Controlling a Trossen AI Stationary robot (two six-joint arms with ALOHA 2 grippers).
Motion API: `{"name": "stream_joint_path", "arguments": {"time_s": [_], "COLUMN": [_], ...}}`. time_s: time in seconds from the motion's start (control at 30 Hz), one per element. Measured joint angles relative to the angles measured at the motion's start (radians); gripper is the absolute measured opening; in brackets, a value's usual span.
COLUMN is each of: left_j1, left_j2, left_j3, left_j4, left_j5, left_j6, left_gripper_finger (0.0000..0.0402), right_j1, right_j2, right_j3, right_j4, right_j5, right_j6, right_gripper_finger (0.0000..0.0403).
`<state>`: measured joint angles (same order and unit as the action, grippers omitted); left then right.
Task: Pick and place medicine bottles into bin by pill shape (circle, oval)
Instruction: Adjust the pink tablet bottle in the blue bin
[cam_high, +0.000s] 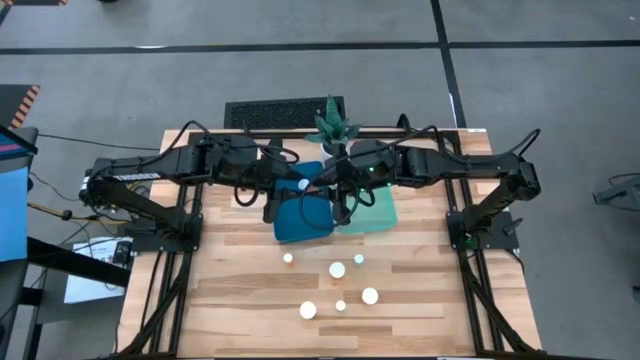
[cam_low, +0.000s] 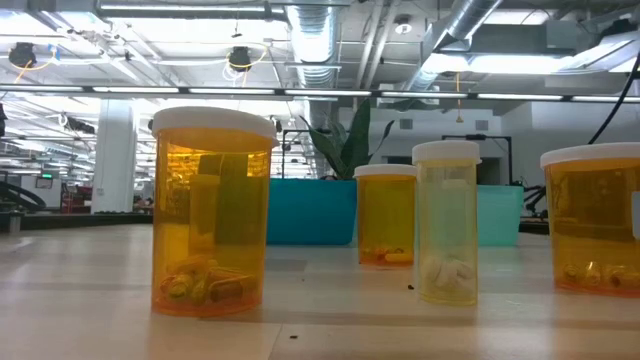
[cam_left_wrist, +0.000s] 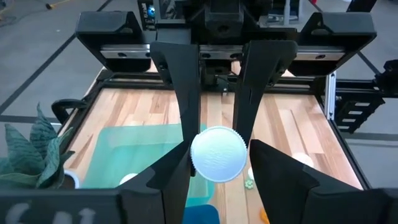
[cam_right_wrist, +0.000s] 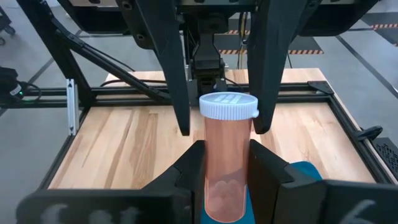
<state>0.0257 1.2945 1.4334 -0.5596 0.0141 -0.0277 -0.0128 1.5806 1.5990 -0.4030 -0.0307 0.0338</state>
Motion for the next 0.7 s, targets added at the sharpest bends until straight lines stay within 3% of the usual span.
{"name": "stream_joint_path", "arguments": {"time_s": [0.4,0.7], "left_j1": [0.000,0.000], "left_j2": [0.000,0.000], "left_j3": [0.000,0.000], "left_j4": [-0.004,-0.004], "left_j5": [-0.006,-0.019], "left_j6": [0.000,0.001], "left_gripper_finger": [0.0153,0.0119], "right_j1": [0.000,-0.001], "right_j2": [0.000,0.000], "right_j3": [0.000,0.000], "right_j4": [0.000,0.000], "right_j5": [0.000,0.000], "right_j6": [0.000,0.001], "right_gripper_finger": [0.0102,0.0102]}}
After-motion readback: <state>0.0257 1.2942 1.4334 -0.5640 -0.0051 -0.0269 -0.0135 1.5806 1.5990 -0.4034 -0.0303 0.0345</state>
